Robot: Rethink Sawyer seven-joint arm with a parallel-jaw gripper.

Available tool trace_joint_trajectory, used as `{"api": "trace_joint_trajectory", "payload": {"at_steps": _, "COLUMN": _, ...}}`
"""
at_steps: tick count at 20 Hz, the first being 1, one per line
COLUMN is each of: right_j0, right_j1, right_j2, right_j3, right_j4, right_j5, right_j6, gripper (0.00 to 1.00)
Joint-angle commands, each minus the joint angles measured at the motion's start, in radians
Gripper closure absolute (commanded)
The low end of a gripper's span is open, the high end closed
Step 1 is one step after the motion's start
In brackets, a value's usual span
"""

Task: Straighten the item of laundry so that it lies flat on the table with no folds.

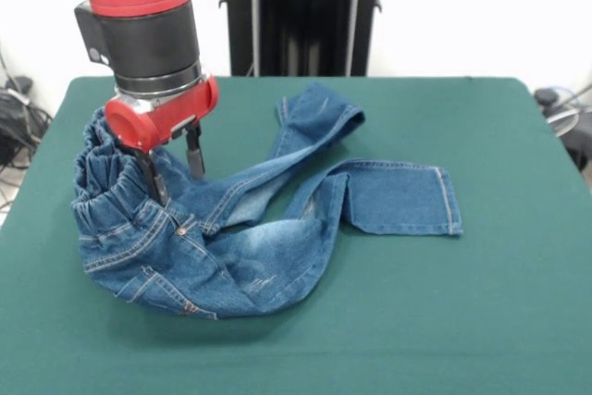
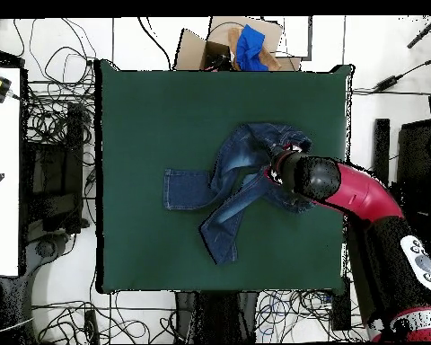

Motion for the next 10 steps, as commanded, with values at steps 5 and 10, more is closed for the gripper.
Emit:
{"api": "trace_joint_trajectory", "payload": {"at_steps": 5, "right_j0": -0.001, "right_j1": 0.017, "right_j2": 0.034, "right_j3": 0.025, "right_j4": -0.016, "right_j5": 0.003, "right_j6": 0.149, "gripper": 0.00}}
{"api": "trace_joint_trajectory", "payload": {"at_steps": 10, "right_j0": -0.039, "right_j1": 0.095, "right_j2": 0.070, "right_j3": -0.014, "right_j4": -0.043, "right_j5": -0.068, "right_j6": 0.105, "gripper": 0.00}}
